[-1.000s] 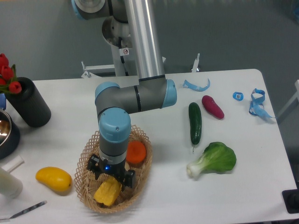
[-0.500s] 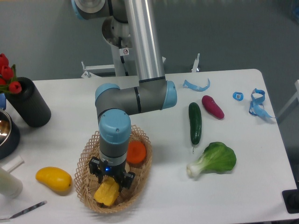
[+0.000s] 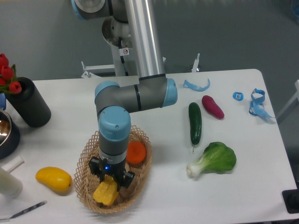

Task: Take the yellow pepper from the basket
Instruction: 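Lift the yellow pepper out of the basket, then carry the held pepper away from the basket toward the bok choy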

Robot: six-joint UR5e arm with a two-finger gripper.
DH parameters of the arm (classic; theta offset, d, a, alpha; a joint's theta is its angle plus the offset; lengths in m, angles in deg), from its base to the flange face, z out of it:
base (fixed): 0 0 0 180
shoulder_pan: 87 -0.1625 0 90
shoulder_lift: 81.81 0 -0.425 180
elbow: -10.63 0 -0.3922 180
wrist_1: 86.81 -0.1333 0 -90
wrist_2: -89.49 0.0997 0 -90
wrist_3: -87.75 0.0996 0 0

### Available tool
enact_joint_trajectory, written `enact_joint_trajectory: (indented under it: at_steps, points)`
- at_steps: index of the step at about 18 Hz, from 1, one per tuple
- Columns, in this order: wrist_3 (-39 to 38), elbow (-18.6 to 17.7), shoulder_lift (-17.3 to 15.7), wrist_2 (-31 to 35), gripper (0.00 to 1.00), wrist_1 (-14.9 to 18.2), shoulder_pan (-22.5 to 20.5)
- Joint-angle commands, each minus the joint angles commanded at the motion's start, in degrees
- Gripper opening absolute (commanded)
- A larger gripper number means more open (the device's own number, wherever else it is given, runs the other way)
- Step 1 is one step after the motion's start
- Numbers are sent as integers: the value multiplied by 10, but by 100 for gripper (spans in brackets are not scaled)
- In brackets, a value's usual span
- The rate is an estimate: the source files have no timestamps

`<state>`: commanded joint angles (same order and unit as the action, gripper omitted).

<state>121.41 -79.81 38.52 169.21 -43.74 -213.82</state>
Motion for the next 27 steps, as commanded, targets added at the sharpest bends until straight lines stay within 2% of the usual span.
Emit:
enact_joint_trajectory:
  at_steps: [3, 10, 14, 21, 27]
  points:
    - [2, -2, -29, -1, 38, 0, -5]
    - [21, 6, -91, -1, 38, -1, -65]
    - [74, 24, -98, -1, 38, 0, -104]
    - [189, 20, -98, -4, 38, 2, -181]
    - [193, 19, -97, -4, 38, 2, -190]
